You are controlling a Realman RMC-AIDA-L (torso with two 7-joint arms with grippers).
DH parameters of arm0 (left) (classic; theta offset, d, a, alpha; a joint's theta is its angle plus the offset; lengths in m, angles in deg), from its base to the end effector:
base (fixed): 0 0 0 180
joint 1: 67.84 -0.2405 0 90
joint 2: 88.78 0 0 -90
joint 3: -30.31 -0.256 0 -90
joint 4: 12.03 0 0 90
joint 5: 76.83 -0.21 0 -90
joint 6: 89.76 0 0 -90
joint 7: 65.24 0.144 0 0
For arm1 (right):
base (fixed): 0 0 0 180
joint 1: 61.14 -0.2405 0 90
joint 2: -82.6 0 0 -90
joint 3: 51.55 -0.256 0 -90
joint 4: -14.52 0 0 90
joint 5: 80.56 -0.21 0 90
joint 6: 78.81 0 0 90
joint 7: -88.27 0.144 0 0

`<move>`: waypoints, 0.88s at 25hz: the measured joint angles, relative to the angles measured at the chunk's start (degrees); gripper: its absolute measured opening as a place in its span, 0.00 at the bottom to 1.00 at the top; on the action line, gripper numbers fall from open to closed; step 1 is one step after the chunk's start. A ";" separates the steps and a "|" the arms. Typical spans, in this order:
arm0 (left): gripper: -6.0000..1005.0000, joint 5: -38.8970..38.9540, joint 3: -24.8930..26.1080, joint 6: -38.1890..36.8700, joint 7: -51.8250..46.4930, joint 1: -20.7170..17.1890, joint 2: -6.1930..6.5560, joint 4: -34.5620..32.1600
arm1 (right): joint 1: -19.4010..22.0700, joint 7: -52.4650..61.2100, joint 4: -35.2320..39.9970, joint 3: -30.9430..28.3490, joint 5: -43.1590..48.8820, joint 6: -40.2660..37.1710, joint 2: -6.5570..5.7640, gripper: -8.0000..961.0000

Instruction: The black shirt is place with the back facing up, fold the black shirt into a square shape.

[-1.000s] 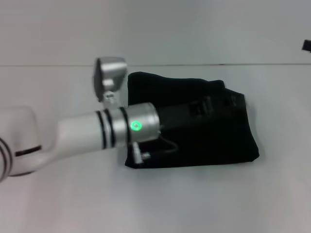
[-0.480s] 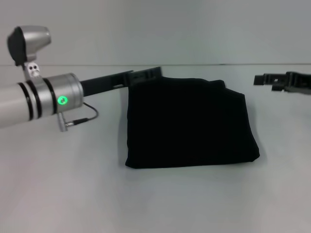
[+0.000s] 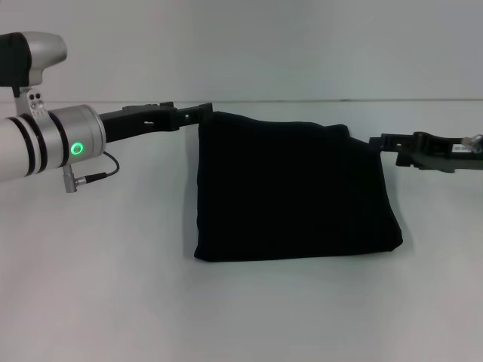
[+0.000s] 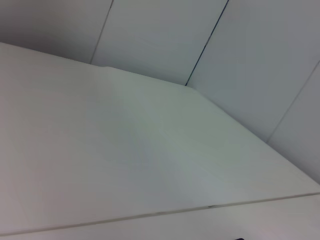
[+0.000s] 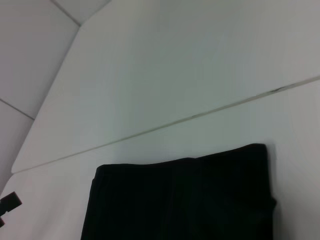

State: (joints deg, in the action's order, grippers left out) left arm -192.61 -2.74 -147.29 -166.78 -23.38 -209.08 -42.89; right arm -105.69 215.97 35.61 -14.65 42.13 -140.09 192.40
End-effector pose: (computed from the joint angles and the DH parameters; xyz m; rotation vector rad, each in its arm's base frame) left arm -0.2326 0.4346 -0.0044 -2.2244 -1.1012 -0.6820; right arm 0.2793 0.4253 0.0249 -2.0760 1.6536 0.5548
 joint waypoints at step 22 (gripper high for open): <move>0.94 0.33 -0.08 1.29 0.03 -0.50 -0.45 -0.04 | -2.89 1.27 -2.49 -0.02 -0.50 9.12 2.69 0.93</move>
State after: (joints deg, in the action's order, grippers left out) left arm -192.28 -2.82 -146.01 -166.75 -23.88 -209.53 -42.93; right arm -108.58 217.24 33.12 -14.66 41.62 -130.97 195.08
